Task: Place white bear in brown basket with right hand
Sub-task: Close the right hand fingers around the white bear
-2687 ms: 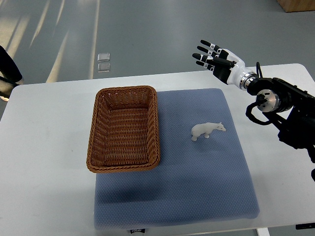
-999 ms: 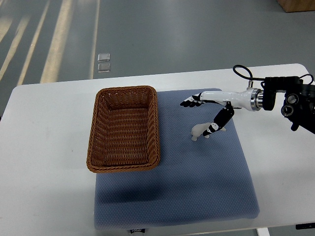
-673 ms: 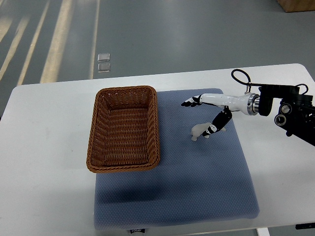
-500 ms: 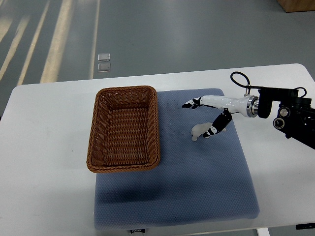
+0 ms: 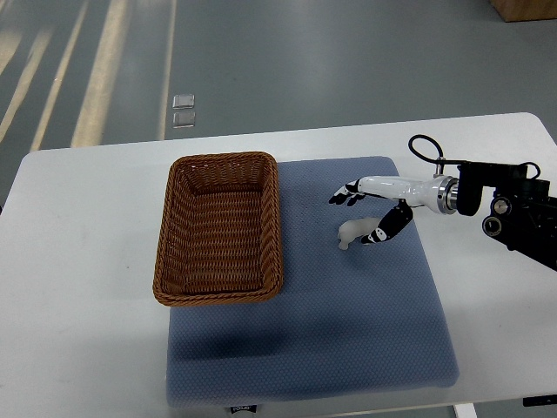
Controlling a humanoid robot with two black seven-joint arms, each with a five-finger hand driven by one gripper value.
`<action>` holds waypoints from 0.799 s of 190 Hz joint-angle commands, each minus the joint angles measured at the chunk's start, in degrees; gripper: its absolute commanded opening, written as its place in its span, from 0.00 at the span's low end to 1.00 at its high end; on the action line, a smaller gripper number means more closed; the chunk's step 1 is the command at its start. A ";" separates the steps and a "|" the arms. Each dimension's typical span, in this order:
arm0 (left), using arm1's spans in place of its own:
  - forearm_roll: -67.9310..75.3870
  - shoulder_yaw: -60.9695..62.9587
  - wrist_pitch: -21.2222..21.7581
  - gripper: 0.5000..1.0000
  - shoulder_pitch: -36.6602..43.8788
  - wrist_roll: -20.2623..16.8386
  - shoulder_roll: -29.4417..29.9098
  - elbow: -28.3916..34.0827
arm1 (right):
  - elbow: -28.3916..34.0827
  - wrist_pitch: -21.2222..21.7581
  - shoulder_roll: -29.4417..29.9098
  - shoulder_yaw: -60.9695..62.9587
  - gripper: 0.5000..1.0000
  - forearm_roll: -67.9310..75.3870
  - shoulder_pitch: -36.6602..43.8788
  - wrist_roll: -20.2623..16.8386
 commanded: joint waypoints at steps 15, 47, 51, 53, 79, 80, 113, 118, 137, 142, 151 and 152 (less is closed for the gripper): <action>0.03 0.00 -0.01 1.00 0.00 0.00 0.00 0.00 | -0.03 -0.02 0.00 -0.08 0.59 -0.22 0.00 0.03; 0.03 0.00 -0.01 1.00 0.00 0.00 0.00 0.00 | -0.03 -0.02 0.00 -0.61 0.45 -1.01 -0.52 0.03; -0.05 0.00 -0.01 1.00 0.00 0.00 0.00 0.00 | -0.12 -0.02 0.00 -0.61 0.44 -1.01 -0.52 0.03; 0.03 0.00 -0.01 1.00 0.00 0.00 0.00 0.00 | -0.03 -0.02 0.00 -0.61 0.44 -1.01 -0.52 0.03; -0.05 0.00 -0.01 1.00 0.00 0.00 0.00 0.00 | -0.12 -0.02 0.00 -0.69 0.37 -1.01 -0.61 0.03; -0.05 0.00 -0.01 1.00 0.00 -0.18 0.00 0.00 | -0.03 -0.02 0.00 -0.61 0.37 -1.01 -0.61 0.03; -0.05 0.00 -0.01 1.00 0.00 0.00 0.00 0.00 | -0.03 -0.02 -0.09 -0.61 0.19 -1.01 -0.44 0.12; 0.03 0.00 -0.01 1.00 0.00 0.00 0.00 0.00 | -0.03 -0.02 -0.09 -0.69 0.14 -1.01 -0.52 0.12; 0.03 0.00 -0.01 1.00 0.00 0.00 0.00 0.00 | -0.03 0.07 -0.09 -0.69 0.00 -1.10 -0.52 0.82; -0.05 0.00 -0.01 1.00 0.00 0.00 0.00 0.00 | -0.03 0.07 -0.09 -0.69 0.00 -1.10 -0.52 0.91; 0.03 0.00 -0.01 1.00 0.00 0.00 0.00 0.00 | -0.03 0.07 -0.09 -0.96 0.00 -1.10 -0.35 1.26; 0.03 0.00 -0.01 1.00 0.00 0.00 0.00 0.00 | -0.03 0.16 -0.09 -1.05 0.00 -1.10 -0.26 1.35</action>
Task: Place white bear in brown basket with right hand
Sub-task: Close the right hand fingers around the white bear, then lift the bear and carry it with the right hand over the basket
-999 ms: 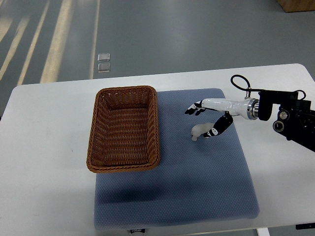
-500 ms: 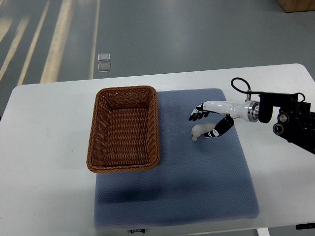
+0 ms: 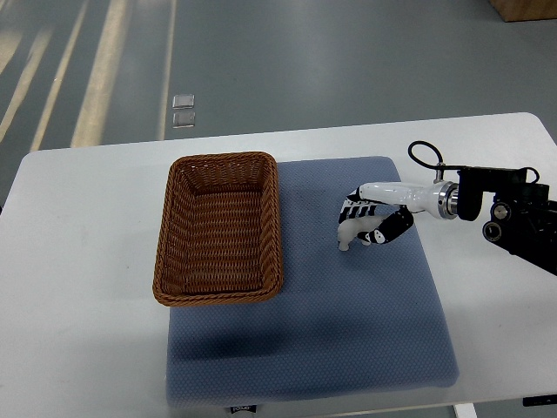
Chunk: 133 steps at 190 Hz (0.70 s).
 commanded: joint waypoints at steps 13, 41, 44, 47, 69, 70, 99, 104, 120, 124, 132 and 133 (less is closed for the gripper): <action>0.04 0.00 0.02 1.00 0.00 0.02 0.00 0.00 | 0.01 0.14 -0.09 -0.63 0.00 0.07 0.42 1.18; -0.05 0.00 0.02 1.00 0.00 0.02 0.00 0.00 | 0.09 0.14 -0.09 -0.54 0.00 0.16 1.65 2.32; -0.05 0.00 0.02 1.00 0.00 0.02 0.00 0.00 | 0.09 0.05 -0.09 -0.54 0.00 0.16 1.74 2.49; 0.04 0.00 0.02 1.00 0.00 0.02 0.00 0.00 | 0.09 0.05 -0.09 -0.54 0.00 0.16 2.00 2.76; -0.05 0.00 0.02 1.00 0.00 0.02 0.00 0.00 | 0.09 0.05 -0.09 -0.45 0.00 0.16 3.58 3.81; -0.05 0.00 0.02 1.00 0.00 0.02 0.00 0.00 | 0.09 0.05 -0.09 -0.45 0.00 0.16 3.59 3.81; 0.04 0.00 0.02 1.00 0.00 -0.16 0.00 0.00 | 0.09 -0.03 -0.09 -0.45 0.00 0.43 6.93 4.16; 0.03 0.00 0.02 1.00 0.00 0.02 0.00 0.00 | 0.09 -0.03 -0.01 -0.45 0.00 0.51 7.54 4.43; 0.03 0.00 0.02 1.00 0.00 0.02 0.00 0.00 | 0.09 -0.03 0.52 -0.45 0.00 0.51 8.59 4.78; 0.04 0.00 0.02 1.00 0.00 0.02 0.00 0.00 | 0.01 -0.03 1.31 -0.45 0.00 0.60 9.12 4.87; 0.04 0.00 0.02 1.00 0.00 0.02 0.00 0.00 | -0.25 -0.03 3.42 -0.45 0.00 0.69 10.35 4.78; 0.04 0.00 0.02 1.00 0.00 0.02 0.00 0.00 | -0.26 -0.03 3.42 -0.45 0.00 0.69 10.35 4.78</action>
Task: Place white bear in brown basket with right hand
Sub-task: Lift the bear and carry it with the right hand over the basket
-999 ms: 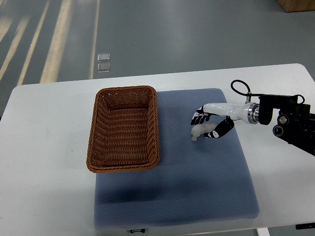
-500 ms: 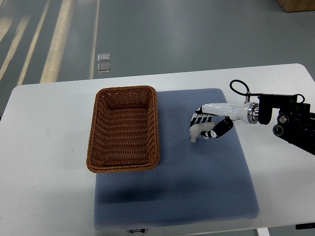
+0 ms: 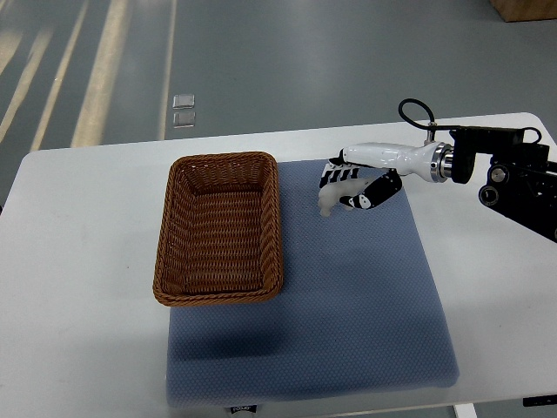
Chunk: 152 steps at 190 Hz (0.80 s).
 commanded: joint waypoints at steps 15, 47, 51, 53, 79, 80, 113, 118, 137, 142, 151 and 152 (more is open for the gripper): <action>-0.04 0.00 -0.01 1.00 0.00 0.02 0.00 0.00 | -1.49 -0.09 6.42 -0.11 0.00 0.62 3.91 0.14; 0.04 0.00 -0.01 1.00 0.00 0.02 0.00 0.00 | -6.15 -0.09 13.80 -0.81 0.00 0.71 7.95 0.14; 0.04 0.00 -0.01 1.00 0.00 0.02 0.00 0.00 | -6.77 -0.09 14.86 -1.16 0.00 0.71 8.39 0.14; -0.04 0.00 -0.01 1.00 0.00 -0.15 0.00 0.00 | -7.12 -0.09 15.29 -1.25 0.00 0.71 8.56 0.14; 0.04 0.00 -0.01 1.00 0.00 0.02 0.00 0.00 | -11.16 -0.09 20.48 -2.13 0.00 0.70 10.06 -0.21; 0.04 0.00 -0.01 1.00 0.00 0.02 0.00 0.00 | -11.16 -0.09 20.48 -2.13 0.00 0.71 10.06 -0.21; -0.04 0.00 -0.01 1.00 0.00 0.02 0.00 0.00 | -13.97 -0.09 26.02 -2.21 0.00 0.71 9.36 -0.30; -0.04 0.00 -0.01 1.00 0.00 0.02 0.00 0.00 | -13.98 -0.09 26.19 -2.13 0.00 0.71 9.27 -0.30; -0.04 0.00 -0.01 1.00 0.00 0.02 0.00 0.00 | -14.15 -0.27 26.72 -1.86 0.35 0.79 8.56 -0.30; 0.04 0.00 -0.01 1.00 0.00 0.02 0.00 0.00 | -14.24 -0.71 26.81 -1.51 0.63 0.88 8.30 -0.30; 0.04 0.00 -0.01 1.00 0.00 -0.15 0.00 0.00 | -14.41 -1.76 26.81 -1.25 0.81 1.06 8.04 -0.21; 0.04 0.00 -0.01 1.00 0.00 0.02 0.00 0.00 | -14.50 -2.03 26.81 -1.25 0.81 1.23 7.95 -0.21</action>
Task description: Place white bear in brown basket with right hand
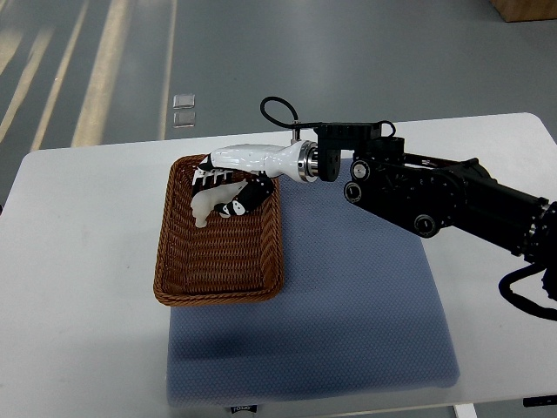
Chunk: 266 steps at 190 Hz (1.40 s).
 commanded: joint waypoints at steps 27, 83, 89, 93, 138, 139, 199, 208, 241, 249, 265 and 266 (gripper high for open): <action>0.04 0.00 0.00 1.00 0.00 0.02 0.00 0.00 | -0.72 -3.19 -0.63 1.09 0.84 3.76 -0.97 0.53; 0.04 0.00 0.00 1.00 0.00 0.02 0.00 0.00 | -0.72 -6.53 -2.30 10.85 0.84 15.71 -6.60 0.44; 0.04 0.00 0.00 1.00 0.00 -0.15 0.00 0.00 | -0.81 -6.53 -2.39 11.64 0.84 17.74 -7.83 0.26; 0.04 0.00 0.00 1.00 0.00 0.02 0.00 0.00 | -0.72 -6.53 -2.48 12.08 0.84 19.23 -8.62 0.18; 0.04 0.00 0.00 1.00 0.00 0.02 0.00 0.00 | -0.72 -6.62 -3.97 16.82 0.86 31.80 -14.95 -0.35; 0.04 0.00 0.00 1.00 0.00 0.02 0.00 0.00 | -0.72 -6.53 -4.06 17.17 0.86 32.06 -15.21 -0.44; 0.04 0.00 0.00 1.00 0.00 0.02 0.00 0.00 | -0.81 -5.83 -5.82 24.73 0.86 47.70 -19.16 -8.70; 0.04 0.00 0.00 1.00 0.00 0.02 0.00 0.00 | -0.99 -5.83 -6.08 24.73 0.86 49.55 -19.16 -9.14; 0.04 0.00 0.00 1.00 0.00 -0.15 0.00 0.00 | -1.08 -5.74 -7.92 24.73 0.86 60.44 -19.78 -12.83; -0.04 0.00 0.00 1.00 0.00 0.02 0.00 0.00 | -1.08 -5.65 -8.28 24.82 0.86 64.75 -20.22 -13.18; 0.04 0.00 0.00 1.00 0.00 0.02 0.00 0.00 | -1.16 -5.65 -8.45 24.82 0.86 69.59 -20.57 -13.27; -0.04 0.00 0.00 1.00 0.00 0.02 0.00 0.00 | -1.16 -5.65 -8.45 24.82 0.86 70.20 -20.57 -13.27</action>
